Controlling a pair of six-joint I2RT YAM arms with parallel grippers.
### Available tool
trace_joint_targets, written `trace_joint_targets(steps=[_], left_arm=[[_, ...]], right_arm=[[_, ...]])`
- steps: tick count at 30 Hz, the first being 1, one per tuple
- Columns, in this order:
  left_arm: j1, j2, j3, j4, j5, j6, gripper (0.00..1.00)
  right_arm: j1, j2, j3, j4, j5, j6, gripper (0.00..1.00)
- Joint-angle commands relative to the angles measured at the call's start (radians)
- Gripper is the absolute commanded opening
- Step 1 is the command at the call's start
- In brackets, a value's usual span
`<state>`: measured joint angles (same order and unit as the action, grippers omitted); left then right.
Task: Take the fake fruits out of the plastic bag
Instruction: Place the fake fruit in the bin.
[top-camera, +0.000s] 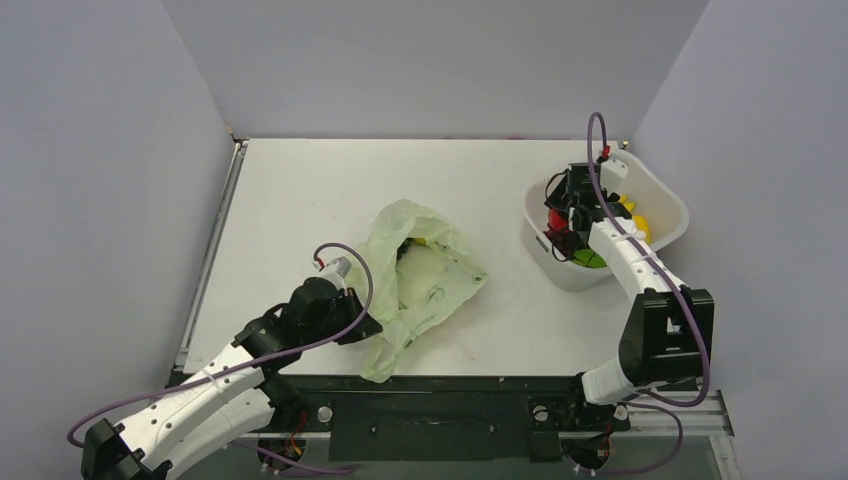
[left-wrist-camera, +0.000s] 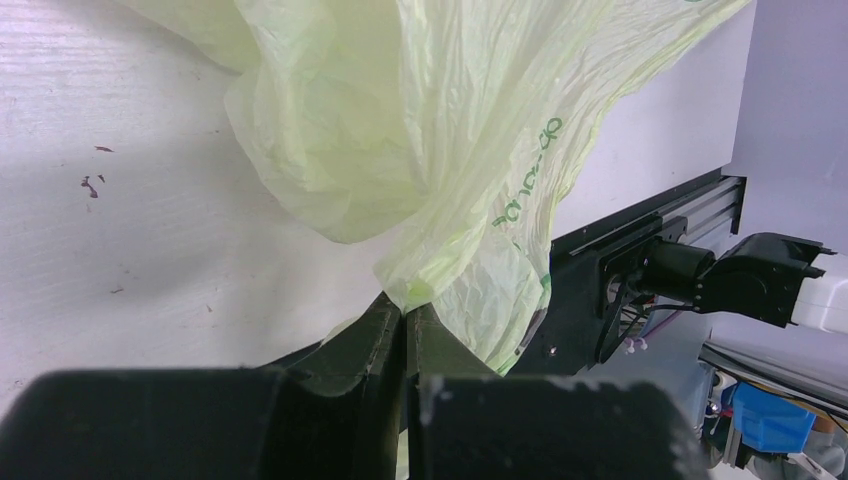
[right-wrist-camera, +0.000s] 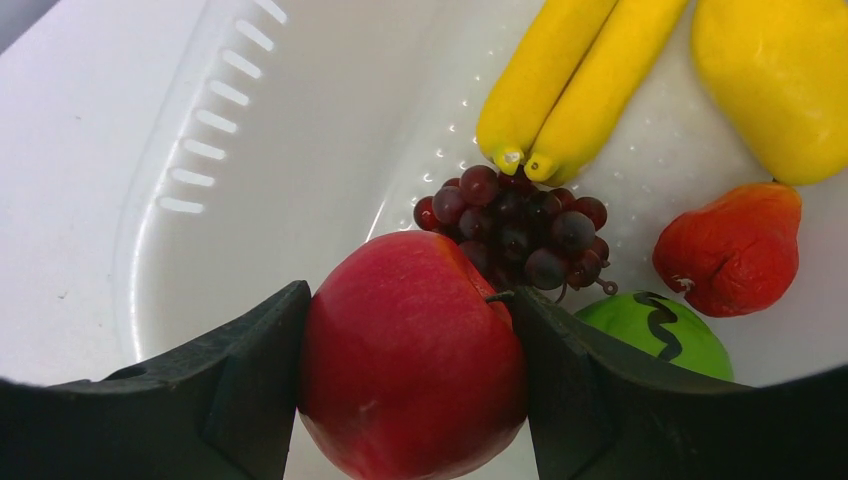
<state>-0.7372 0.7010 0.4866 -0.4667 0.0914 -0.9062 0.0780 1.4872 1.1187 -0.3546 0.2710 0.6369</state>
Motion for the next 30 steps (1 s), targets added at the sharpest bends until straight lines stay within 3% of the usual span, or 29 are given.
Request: trace_joint_targets(steps=[1, 8, 12, 21, 30], left_arm=[[-0.002, 0.017, 0.001, 0.067, 0.008, 0.002, 0.0], [-0.003, 0.036, 0.019, 0.067, 0.01, 0.001, 0.0], [-0.003, 0.012, 0.007, 0.068, 0.004, -0.005, 0.0], [-0.003, 0.008, 0.001, 0.067, 0.005, -0.007, 0.0], [-0.003, 0.005, -0.014, 0.072, 0.006, -0.013, 0.0]], right_arm=[[-0.006, 0.022, 0.02, -0.013, 0.02, -0.019, 0.28], [-0.005, 0.017, -0.013, 0.018, 0.024, -0.023, 0.78], [0.0, -0.012, -0.018, 0.019, 0.047, -0.03, 0.96], [0.073, -0.144, -0.008, 0.004, 0.177, -0.074, 1.0], [0.374, -0.306, 0.01, -0.011, 0.294, -0.189, 0.99]])
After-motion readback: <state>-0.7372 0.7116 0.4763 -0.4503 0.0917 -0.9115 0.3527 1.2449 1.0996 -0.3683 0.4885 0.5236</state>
